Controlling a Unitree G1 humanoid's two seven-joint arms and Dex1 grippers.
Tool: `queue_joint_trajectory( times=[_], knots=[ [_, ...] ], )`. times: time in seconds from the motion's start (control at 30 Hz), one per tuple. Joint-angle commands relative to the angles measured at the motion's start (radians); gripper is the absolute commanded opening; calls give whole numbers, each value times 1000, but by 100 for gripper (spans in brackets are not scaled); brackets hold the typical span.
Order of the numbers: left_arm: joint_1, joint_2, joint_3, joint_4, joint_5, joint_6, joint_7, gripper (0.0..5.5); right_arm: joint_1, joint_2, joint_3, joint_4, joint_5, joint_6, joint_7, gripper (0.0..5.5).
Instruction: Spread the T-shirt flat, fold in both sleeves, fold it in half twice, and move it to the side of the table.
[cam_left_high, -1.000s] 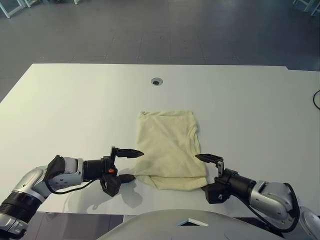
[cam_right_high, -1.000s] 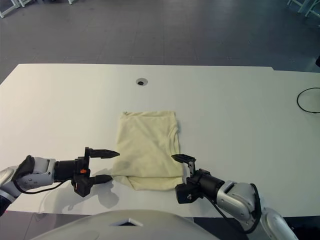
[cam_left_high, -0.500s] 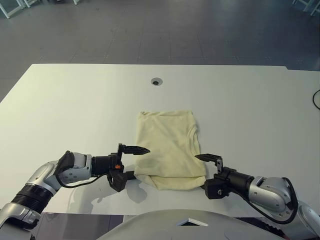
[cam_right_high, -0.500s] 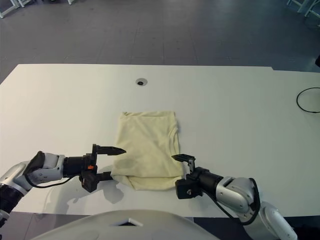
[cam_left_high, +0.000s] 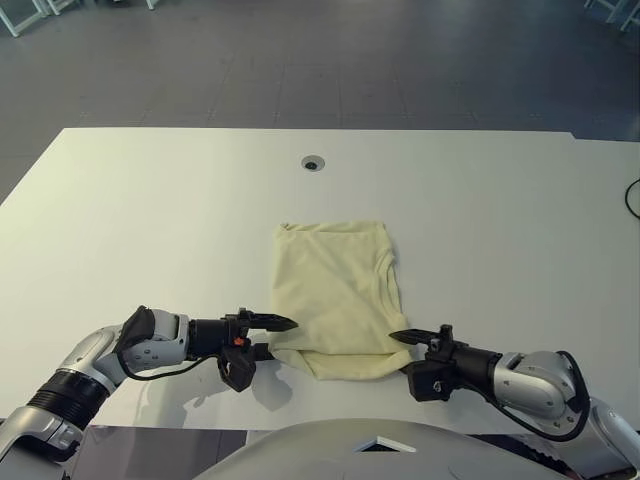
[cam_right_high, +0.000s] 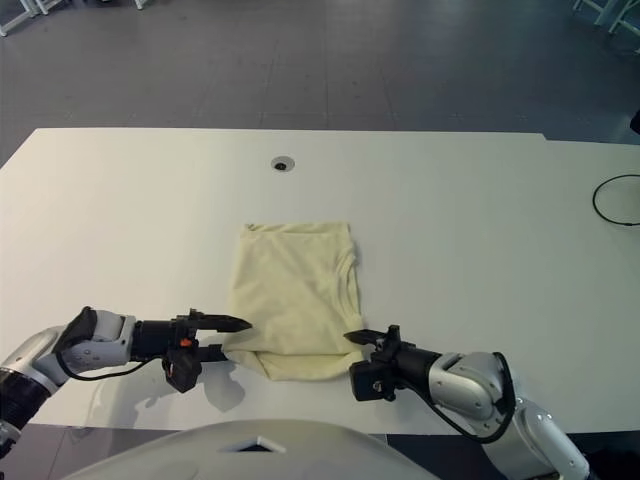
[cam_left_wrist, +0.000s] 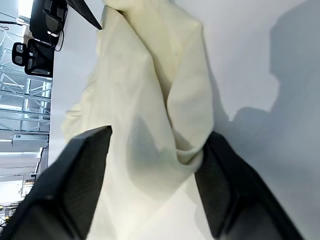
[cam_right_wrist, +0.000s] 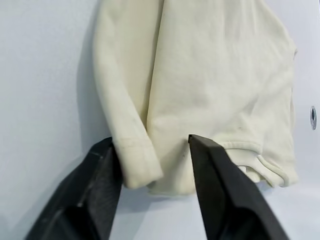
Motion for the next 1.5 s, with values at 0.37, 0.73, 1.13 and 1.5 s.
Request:
queue_joint_trajectory(
  times=[0.37, 0.73, 1.13, 1.5],
  knots=[
    [9, 4, 14, -17, -1, 16, -10, 29, 28, -21, 39, 85, -81, 130, 32, 3],
    [46, 49, 22, -72, -89, 50, -48, 15, 27, -51, -58, -9, 124, 143, 90, 3],
    [100, 127, 31, -237, -252, 144, -159, 15, 12, -142, -160, -67, 370, 137, 212, 3],
    [281, 279, 85, -483, -402, 316, -267, 15, -20, -214, -323, -156, 706, 304, 341, 3]
  ],
)
